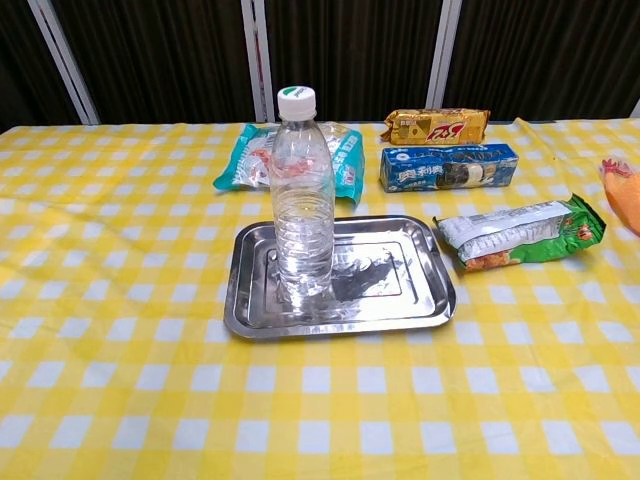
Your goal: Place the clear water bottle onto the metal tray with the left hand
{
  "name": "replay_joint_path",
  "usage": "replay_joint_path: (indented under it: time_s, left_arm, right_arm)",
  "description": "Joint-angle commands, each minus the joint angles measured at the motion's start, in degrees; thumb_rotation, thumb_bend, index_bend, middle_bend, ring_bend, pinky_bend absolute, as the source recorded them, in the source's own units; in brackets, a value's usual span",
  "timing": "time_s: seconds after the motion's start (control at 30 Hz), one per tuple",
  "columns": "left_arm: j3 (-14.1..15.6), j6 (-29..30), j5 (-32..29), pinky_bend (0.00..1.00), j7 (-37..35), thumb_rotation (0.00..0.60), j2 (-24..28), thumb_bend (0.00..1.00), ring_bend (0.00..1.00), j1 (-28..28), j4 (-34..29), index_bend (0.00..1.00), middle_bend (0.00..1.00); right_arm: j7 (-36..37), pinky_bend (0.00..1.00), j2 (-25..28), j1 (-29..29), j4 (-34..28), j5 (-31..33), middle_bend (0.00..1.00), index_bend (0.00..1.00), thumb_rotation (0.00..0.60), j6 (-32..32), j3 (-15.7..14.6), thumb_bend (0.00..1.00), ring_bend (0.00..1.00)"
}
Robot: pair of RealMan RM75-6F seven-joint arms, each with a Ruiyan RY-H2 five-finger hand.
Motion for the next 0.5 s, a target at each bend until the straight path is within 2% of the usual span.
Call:
replay_joint_path:
  time_s: [0.03, 0.17, 0.5]
  left_arm:
    - [1.2, 5.9, 0.5, 0.07, 3.6, 0.600, -4.4, 0.34, 0.00, 5.2, 17.0, 0.18, 0.13]
    - [2.0, 4.8, 0.2, 0.07, 5.4, 0.600, -4.0, 0.34, 0.00, 6.0, 19.0, 0.17, 0.14]
    - [1.7, 5.2, 1.3, 0.07, 3.2, 0.600, -2.0, 0.34, 0.00, 6.8, 15.9, 0.18, 0.14]
  right_arm:
    - [-0.6, 0.00, -0.2, 0.0, 0.2, -0.1, 0.00, 0.11, 0.600, 0.3, 0.0, 0.05, 0.04]
    - [-2.1, 0.00, -0.2, -0.2, 0.2, 0.0, 0.00, 0.11, 0.600, 1.0, 0.4, 0.05, 0.04]
    - [-3.2, 0.00, 0.0, -0.8, -0.3, 0.7, 0.00, 0.11, 0.600, 2.4, 1.1, 0.05, 0.04]
